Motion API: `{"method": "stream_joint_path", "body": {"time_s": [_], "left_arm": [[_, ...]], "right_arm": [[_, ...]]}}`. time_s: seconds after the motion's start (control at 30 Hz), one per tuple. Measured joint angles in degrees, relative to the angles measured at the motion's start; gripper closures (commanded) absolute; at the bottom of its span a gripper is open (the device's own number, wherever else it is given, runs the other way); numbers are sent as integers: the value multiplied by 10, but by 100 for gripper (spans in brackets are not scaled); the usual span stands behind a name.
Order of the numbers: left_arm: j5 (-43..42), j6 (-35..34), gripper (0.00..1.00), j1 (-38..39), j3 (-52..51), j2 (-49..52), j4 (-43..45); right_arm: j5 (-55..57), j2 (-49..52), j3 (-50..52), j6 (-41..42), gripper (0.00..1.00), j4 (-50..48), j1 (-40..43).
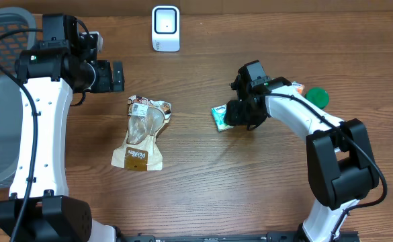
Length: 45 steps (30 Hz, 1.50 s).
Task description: Scan the item barcode
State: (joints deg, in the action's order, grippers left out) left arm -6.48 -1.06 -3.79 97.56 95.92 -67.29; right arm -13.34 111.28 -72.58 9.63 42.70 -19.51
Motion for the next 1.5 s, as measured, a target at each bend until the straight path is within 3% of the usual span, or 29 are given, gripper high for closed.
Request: {"method": "stream_joint_path", "body": {"time_s": [0.33,0.6,0.9,1.5], "left_arm": [[0,0,0,0,0,0,0],[0,0,1,0,0,0,0],[0,0,1,0,0,0,0],[0,0,0,0,0,0,0]], "right_arm": [[-35,12,8,8,69,-13,12],[-109,31,6,9,96,-6,42],[-202,42,-3,6,96,59,57],[-695,30,-29,-19,96,-16,60]]}}
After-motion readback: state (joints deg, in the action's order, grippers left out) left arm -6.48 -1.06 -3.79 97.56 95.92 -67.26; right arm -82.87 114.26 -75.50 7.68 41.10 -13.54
